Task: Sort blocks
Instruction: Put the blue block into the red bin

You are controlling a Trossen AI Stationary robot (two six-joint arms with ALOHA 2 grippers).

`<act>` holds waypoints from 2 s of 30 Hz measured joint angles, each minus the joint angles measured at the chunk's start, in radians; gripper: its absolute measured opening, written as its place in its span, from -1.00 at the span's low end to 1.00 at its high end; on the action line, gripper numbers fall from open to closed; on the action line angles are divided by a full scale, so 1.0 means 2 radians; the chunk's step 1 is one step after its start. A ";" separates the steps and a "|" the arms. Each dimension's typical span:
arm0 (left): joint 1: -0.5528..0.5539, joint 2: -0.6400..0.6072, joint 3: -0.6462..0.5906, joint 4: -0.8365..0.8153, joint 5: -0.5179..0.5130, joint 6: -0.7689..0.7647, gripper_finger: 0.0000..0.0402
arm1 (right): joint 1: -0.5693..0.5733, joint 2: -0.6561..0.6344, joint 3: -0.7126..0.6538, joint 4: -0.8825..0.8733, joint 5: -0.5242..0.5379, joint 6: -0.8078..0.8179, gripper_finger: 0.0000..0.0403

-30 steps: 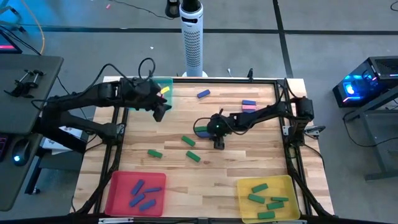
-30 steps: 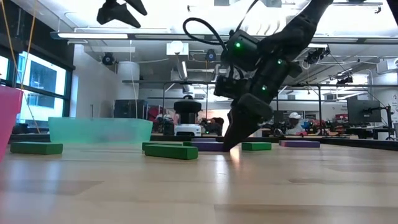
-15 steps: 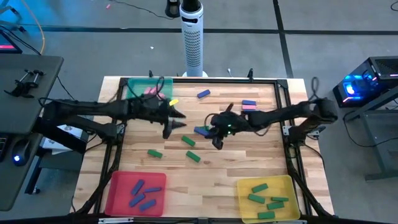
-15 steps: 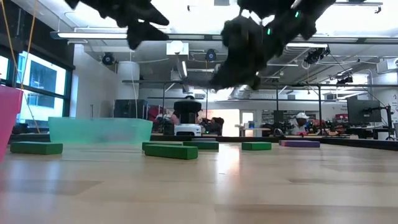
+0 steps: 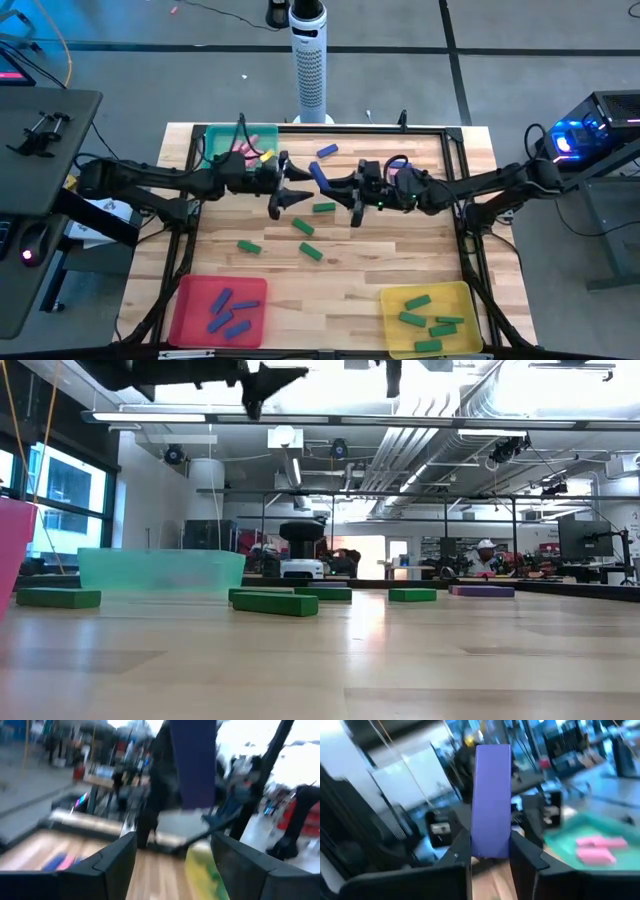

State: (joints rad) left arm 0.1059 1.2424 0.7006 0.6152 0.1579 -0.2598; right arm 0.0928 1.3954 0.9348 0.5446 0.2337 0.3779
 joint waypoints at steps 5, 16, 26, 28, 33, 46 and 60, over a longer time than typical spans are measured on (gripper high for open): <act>0.000 0.012 0.001 0.123 0.006 -0.041 0.28 | 0.000 0.010 0.000 0.031 -0.003 -0.009 -0.73; 0.006 0.014 0.001 0.128 -0.044 -0.091 0.28 | -0.002 0.010 -0.001 0.028 -0.036 -0.012 -0.73; 0.006 0.041 0.040 0.129 0.006 -0.088 0.24 | -0.024 0.009 0.000 0.023 -0.092 -0.012 -0.72; 0.006 0.055 0.053 0.130 0.015 -0.092 0.24 | -0.031 0.009 0.000 0.023 -0.105 -0.013 -0.72; 0.006 0.070 0.064 0.130 0.018 -0.092 0.23 | -0.039 0.009 0.000 0.021 -0.123 -0.011 -0.72; 0.021 0.049 0.065 0.070 0.003 -0.052 0.24 | -0.055 -0.014 0.000 -0.022 -0.105 0.004 -0.73; 0.021 0.094 0.097 0.070 -0.008 -0.065 0.23 | -0.066 -0.014 0.000 -0.087 -0.119 0.007 -0.72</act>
State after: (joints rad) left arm 0.1487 1.4311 0.8955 0.7544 0.1426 -0.3901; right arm -0.0395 1.3678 0.9344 0.3711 -0.0044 0.3927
